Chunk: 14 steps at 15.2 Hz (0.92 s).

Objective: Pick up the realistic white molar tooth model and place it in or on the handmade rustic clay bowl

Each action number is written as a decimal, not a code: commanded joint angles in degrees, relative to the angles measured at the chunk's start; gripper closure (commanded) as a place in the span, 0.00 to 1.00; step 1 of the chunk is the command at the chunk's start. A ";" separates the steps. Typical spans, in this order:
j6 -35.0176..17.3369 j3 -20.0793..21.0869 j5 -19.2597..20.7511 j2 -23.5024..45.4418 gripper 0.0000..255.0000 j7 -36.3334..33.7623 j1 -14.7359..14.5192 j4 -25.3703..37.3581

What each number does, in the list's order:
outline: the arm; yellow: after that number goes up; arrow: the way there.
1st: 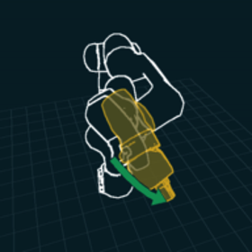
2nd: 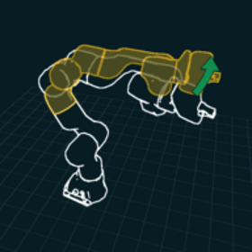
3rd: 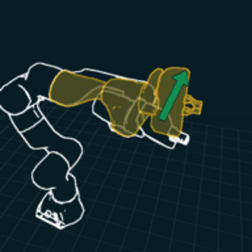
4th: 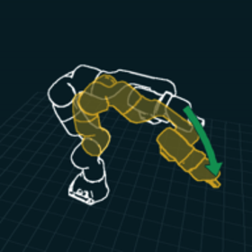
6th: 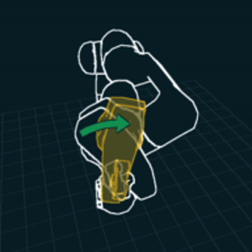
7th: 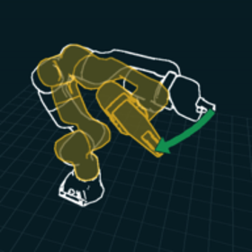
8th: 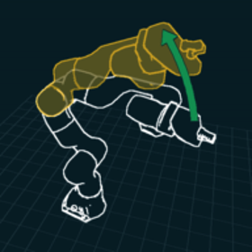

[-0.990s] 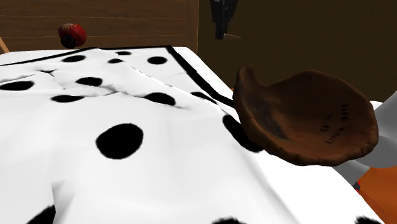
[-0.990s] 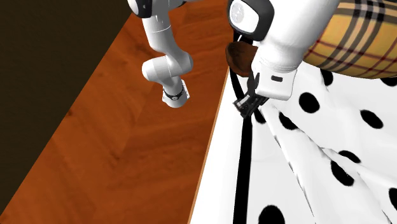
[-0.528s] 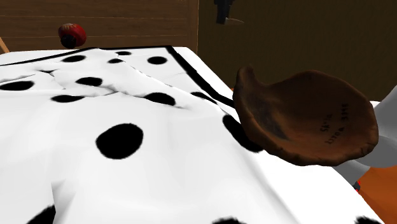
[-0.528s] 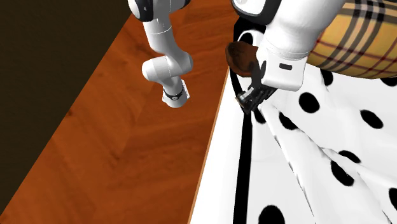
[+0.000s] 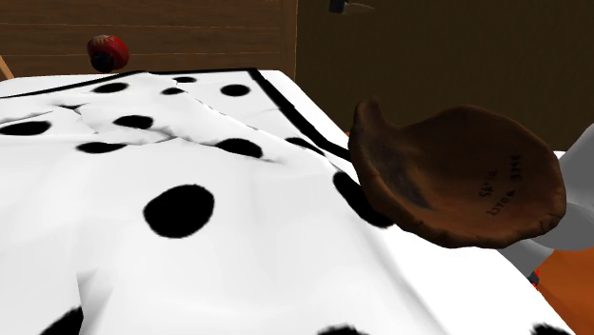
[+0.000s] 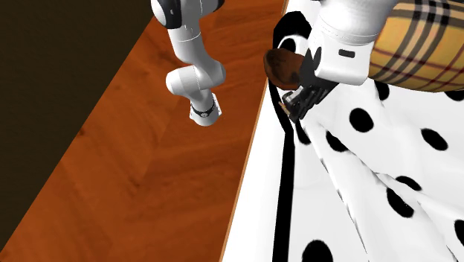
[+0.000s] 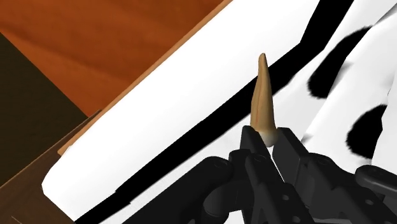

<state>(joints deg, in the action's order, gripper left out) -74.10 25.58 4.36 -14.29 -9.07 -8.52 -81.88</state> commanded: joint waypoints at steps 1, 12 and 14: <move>0.94 0.98 -0.93 -1.89 1.00 -1.84 -0.79 -0.97; 7.17 8.54 -6.22 -9.05 1.00 -13.97 -4.75 -1.79; 8.46 10.45 -7.12 -9.54 1.00 -16.61 -5.25 -0.91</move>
<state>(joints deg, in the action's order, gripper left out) -66.38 34.99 -2.34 -23.73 -24.25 -13.56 -83.42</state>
